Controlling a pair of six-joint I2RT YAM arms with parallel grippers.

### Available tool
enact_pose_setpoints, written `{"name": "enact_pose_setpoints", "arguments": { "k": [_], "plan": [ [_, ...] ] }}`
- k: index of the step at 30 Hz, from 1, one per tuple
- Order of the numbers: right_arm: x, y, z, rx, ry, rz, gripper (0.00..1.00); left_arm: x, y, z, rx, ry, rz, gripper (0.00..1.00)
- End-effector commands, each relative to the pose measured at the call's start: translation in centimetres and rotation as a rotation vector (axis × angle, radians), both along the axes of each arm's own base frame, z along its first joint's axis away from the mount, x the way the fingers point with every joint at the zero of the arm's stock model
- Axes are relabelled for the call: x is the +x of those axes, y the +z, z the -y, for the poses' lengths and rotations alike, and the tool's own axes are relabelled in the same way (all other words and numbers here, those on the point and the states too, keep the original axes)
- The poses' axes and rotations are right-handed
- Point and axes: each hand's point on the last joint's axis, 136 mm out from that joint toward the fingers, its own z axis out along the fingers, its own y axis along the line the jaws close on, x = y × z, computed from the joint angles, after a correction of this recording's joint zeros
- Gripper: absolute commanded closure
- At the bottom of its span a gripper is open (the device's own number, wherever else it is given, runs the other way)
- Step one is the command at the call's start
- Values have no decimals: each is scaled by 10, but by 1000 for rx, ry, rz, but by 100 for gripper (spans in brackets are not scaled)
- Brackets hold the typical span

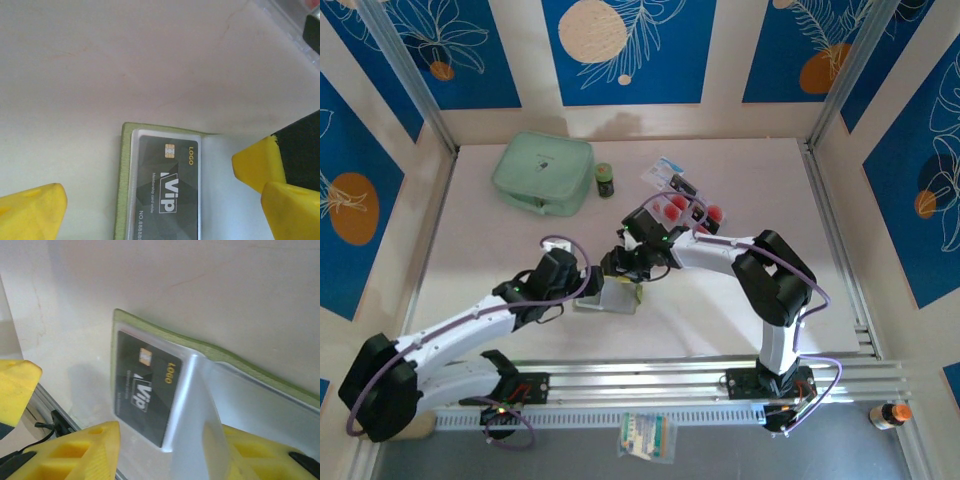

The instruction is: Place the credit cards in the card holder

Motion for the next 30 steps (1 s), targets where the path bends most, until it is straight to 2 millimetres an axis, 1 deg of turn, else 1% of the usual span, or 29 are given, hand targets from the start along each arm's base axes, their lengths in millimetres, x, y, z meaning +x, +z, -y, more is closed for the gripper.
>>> {"name": "enact_pose_setpoints", "arguments": {
  "k": [1,6,11,14,17,21,24,30],
  "plan": [
    [-1,17,-12,17,17,4,52,1,12,-10,1,37,29,0],
    [7,7,-27,8,16,-8,52,-2,17,-16,-7,49,44,0],
    [13,-1,-43,2,27,-16,52,-3,15,-20,-7,56,42,0],
    [15,-11,-50,-8,32,-34,52,-4,13,-21,-3,57,39,0],
    [15,-16,-51,-12,34,-43,52,-4,11,-21,-4,56,35,0],
    [14,-15,-49,-11,32,-42,52,-5,5,-20,-3,52,26,0],
    [16,-10,-48,1,29,-36,52,-5,-2,-17,-2,41,7,0],
    [20,-2,-48,21,25,-30,52,-3,-25,-10,22,17,-42,0]
  ]
}}
